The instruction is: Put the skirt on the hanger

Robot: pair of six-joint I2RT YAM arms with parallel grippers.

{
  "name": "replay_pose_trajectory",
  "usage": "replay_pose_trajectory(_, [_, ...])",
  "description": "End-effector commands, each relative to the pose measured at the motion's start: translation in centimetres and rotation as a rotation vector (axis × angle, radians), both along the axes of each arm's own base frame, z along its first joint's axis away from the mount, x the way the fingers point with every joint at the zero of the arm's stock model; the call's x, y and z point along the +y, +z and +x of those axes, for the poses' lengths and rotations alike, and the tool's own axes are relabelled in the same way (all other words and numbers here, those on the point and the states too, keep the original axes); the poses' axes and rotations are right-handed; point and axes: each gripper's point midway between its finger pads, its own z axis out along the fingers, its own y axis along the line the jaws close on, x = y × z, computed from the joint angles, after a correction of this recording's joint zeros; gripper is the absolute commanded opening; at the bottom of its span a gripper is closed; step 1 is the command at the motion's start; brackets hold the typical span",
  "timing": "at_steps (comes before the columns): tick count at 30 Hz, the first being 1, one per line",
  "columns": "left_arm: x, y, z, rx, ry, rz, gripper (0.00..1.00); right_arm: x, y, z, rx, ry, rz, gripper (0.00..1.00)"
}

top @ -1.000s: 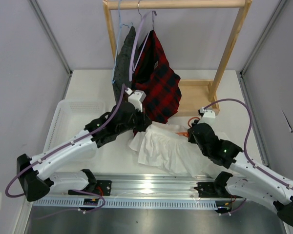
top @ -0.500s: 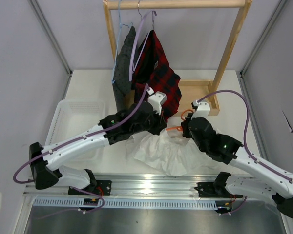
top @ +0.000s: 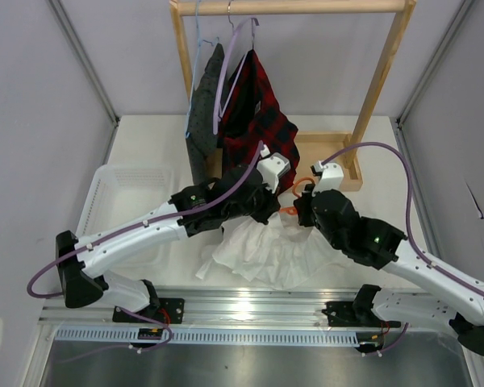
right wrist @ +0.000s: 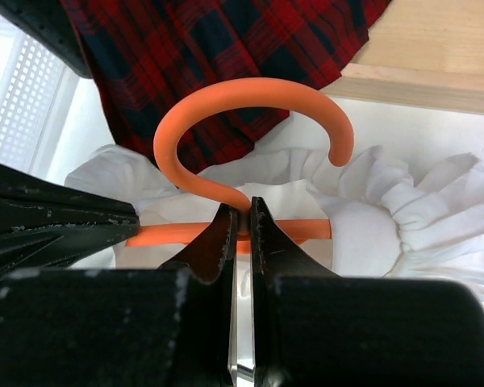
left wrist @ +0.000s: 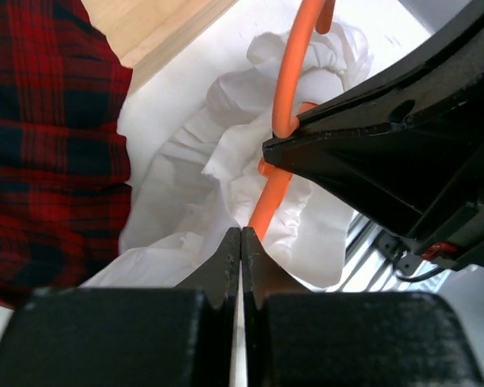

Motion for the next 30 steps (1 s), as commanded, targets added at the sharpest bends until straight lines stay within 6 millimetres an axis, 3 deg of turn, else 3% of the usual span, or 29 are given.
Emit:
replay_pose_trajectory(1, [-0.7,2.7,-0.4,-0.11,-0.107,-0.011,0.08,1.1,4.3,-0.6,-0.064,0.05,0.103,0.0])
replay_pose_trajectory(5, [-0.8,4.7,-1.3,-0.174,-0.173,-0.065,0.25,1.4,4.7,-0.8,-0.066,0.077,0.088,0.0])
replay_pose_trajectory(6, [-0.8,5.2,-1.5,-0.185,-0.187,-0.077,0.33,1.4,4.8,-0.8,-0.066,0.082,0.089,0.0])
replay_pose_trajectory(11, [-0.1,7.1,-1.3,-0.262,-0.2,-0.083,0.42,1.5,5.5,-1.0,-0.07,0.095,0.102,0.0])
replay_pose_trajectory(12, [0.3,7.5,-1.3,-0.276,-0.194,-0.087,0.49,1.4,5.5,-1.0,-0.07,0.094,0.094,0.0])
replay_pose_trajectory(13, [0.9,9.0,-1.3,-0.306,-0.176,-0.117,0.51,1.4,5.2,-1.0,-0.063,0.093,0.082,0.0])
replay_pose_trajectory(17, [3.0,11.2,-1.5,-0.349,-0.148,-0.109,0.56,1.3,5.4,-1.0,-0.065,0.092,0.076,0.0])
replay_pose_trajectory(22, [4.8,8.9,-3.3,-0.277,-0.207,-0.011,0.56,1.1,5.8,-1.1,-0.069,0.097,0.075,0.0])
replay_pose_trajectory(26, [4.5,7.3,-5.1,-0.231,-0.316,0.004,0.52,1.2,6.1,-1.1,-0.071,0.1,0.08,0.0])
replay_pose_trajectory(30, [3.9,5.7,-5.5,-0.186,-0.353,0.03,0.5,1.2,6.4,-1.1,-0.072,0.098,0.083,0.0])
